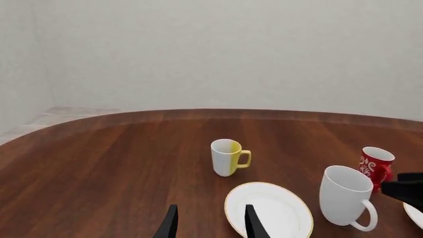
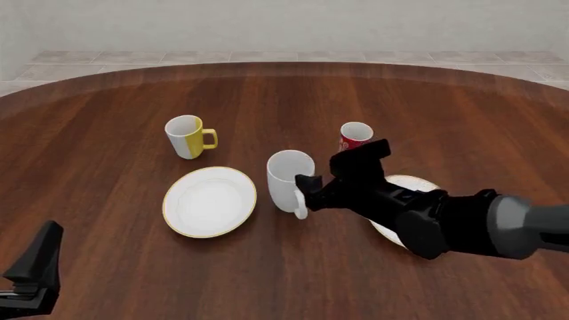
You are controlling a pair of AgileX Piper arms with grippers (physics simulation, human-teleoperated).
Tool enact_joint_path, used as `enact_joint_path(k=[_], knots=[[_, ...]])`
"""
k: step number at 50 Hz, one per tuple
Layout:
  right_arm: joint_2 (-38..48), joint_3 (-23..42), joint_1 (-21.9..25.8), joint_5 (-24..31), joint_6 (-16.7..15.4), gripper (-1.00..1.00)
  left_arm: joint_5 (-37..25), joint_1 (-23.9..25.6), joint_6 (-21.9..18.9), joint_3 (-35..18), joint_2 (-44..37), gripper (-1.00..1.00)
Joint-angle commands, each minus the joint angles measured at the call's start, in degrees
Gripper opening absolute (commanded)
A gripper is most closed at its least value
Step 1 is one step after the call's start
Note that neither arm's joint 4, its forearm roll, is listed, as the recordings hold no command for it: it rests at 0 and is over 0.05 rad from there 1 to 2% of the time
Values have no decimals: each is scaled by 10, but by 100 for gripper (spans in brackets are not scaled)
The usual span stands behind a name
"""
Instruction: Put the white mug on the left plate.
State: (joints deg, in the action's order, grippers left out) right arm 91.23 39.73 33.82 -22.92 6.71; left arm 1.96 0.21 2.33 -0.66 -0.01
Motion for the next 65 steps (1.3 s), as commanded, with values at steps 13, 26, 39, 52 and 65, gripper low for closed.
enact_joint_path(k=[13,26,39,52,65], knots=[[28,5,4,-8,14,100,1,2,1,1,0,100],[41,6,7,-14,22,100,0,4,2,-1,0,100],[56,8,8,-18,27,100,-1,4,4,-3,0,100],[71,11,8,-22,25,100,1,7,4,-1,0,100],[84,14,8,-26,22,100,-1,8,3,-2,0,100]])
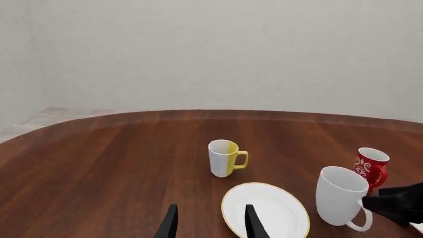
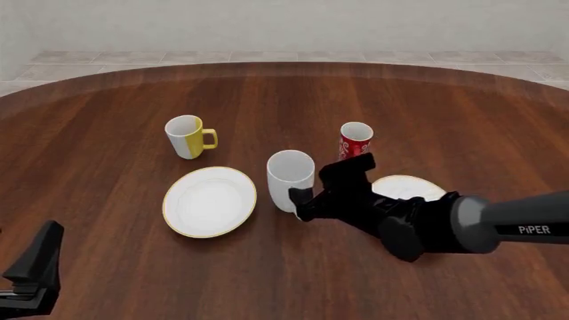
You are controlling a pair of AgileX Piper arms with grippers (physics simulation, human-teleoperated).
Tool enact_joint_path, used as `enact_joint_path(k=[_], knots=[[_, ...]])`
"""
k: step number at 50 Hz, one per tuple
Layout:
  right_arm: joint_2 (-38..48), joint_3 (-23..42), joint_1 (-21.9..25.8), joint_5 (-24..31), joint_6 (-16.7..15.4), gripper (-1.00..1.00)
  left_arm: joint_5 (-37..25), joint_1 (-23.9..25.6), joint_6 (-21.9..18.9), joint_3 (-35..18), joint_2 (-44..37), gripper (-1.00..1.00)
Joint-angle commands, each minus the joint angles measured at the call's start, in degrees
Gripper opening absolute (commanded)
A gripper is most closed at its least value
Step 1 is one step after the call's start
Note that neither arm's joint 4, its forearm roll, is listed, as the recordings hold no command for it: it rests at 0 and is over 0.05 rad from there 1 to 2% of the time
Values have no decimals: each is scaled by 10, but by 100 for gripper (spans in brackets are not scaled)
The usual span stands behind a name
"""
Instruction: Put the white mug on the left plate.
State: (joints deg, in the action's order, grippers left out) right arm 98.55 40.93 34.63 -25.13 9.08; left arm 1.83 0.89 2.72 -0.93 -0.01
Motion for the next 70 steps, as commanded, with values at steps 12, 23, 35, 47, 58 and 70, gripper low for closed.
enact_joint_path(k=[12,23,35,47,58,70], knots=[[23,3,2,-8,4,100,0,1,0,-1,0,100],[34,3,4,-12,13,100,0,2,0,-1,0,100],[51,6,7,-17,21,100,0,2,0,-1,0,100],[62,5,9,-22,27,100,0,3,0,-1,0,100],[72,6,12,-26,31,100,0,2,0,-2,0,100],[80,8,10,-27,33,100,3,3,0,1,0,100]])
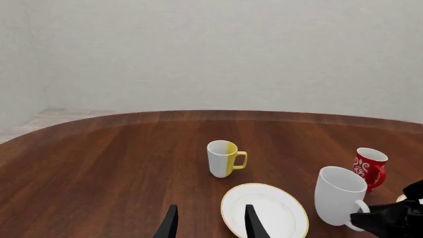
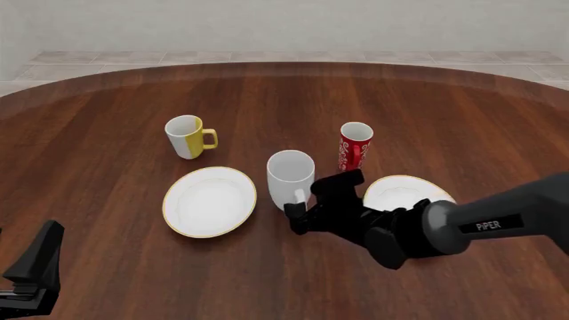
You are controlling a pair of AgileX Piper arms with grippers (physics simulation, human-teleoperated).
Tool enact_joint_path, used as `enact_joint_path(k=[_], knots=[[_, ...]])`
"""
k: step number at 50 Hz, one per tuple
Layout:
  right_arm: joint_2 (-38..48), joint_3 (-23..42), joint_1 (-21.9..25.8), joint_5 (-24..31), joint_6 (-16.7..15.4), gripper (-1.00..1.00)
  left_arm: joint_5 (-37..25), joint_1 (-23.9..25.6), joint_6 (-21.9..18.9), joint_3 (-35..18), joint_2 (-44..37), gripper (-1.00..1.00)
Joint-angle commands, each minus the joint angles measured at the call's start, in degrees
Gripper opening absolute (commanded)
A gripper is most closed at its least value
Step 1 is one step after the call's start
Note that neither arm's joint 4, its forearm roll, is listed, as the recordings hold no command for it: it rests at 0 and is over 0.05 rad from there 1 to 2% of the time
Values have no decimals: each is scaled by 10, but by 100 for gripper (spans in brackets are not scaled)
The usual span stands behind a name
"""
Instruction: Put the white mug on the left plate.
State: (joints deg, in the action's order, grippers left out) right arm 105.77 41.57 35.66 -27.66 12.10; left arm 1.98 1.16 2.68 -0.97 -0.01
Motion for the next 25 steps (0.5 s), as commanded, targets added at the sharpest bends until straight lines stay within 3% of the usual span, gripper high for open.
enact_joint_path(k=[1,6,7,25], knots=[[8,2,0,-1,2,100,2,0,0,1,0,100],[10,4,2,-1,3,100,0,0,0,-1,0,100],[10,4,2,-1,3,-100,-1,0,0,-2,0,100],[0,0,11,-3,-11,-100,-2,-1,1,-3,0,100]])
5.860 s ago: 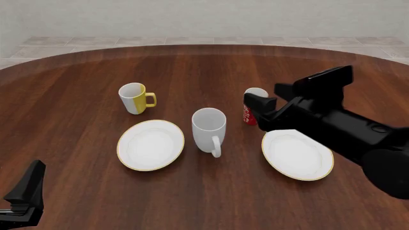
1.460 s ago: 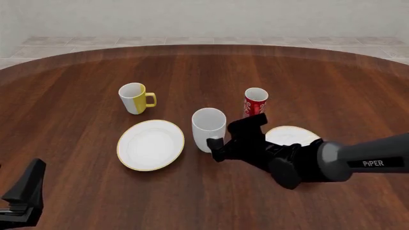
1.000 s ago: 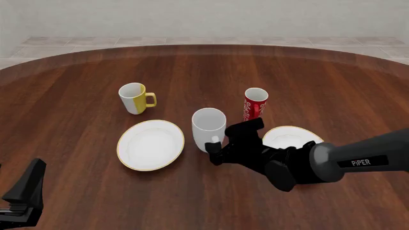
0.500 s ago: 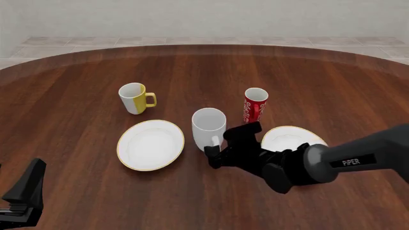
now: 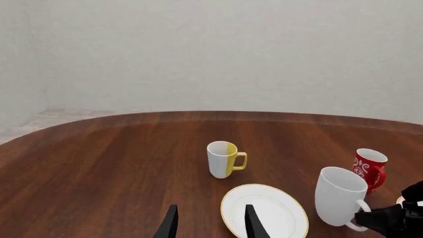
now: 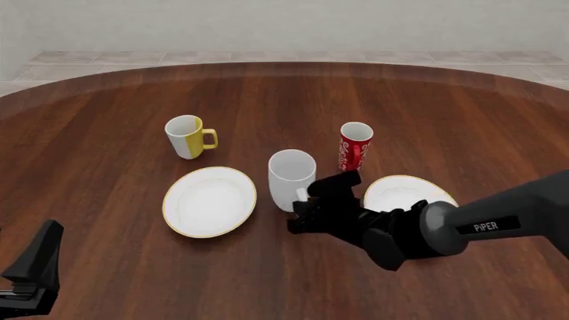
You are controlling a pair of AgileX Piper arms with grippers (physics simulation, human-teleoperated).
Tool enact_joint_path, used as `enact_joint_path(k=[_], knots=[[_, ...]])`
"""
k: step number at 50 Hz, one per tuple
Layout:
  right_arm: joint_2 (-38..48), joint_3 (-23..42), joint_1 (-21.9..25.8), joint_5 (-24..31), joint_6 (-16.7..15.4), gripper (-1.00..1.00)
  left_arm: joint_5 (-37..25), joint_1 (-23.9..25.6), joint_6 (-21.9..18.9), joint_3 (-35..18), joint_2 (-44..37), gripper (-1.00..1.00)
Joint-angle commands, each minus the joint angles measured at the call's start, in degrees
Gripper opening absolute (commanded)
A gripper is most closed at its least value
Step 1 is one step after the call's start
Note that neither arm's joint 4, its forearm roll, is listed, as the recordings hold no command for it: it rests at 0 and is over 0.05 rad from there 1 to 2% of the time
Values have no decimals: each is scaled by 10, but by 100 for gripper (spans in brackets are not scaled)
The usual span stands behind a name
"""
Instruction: Put the white mug on the left plate.
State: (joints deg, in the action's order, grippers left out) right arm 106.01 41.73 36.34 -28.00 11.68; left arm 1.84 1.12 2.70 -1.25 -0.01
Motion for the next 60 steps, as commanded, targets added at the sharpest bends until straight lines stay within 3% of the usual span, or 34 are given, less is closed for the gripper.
enact_joint_path(k=[1,20,50,60], knots=[[-3,-2,5,0,-9,-100,-1,0,0,0,0,100],[-18,-7,35,-10,-18,-100,3,1,1,2,0,100],[-64,-7,10,29,-74,-100,1,-3,1,-1,0,100],[-79,-4,21,40,-75,-100,2,-3,2,-1,0,100]])
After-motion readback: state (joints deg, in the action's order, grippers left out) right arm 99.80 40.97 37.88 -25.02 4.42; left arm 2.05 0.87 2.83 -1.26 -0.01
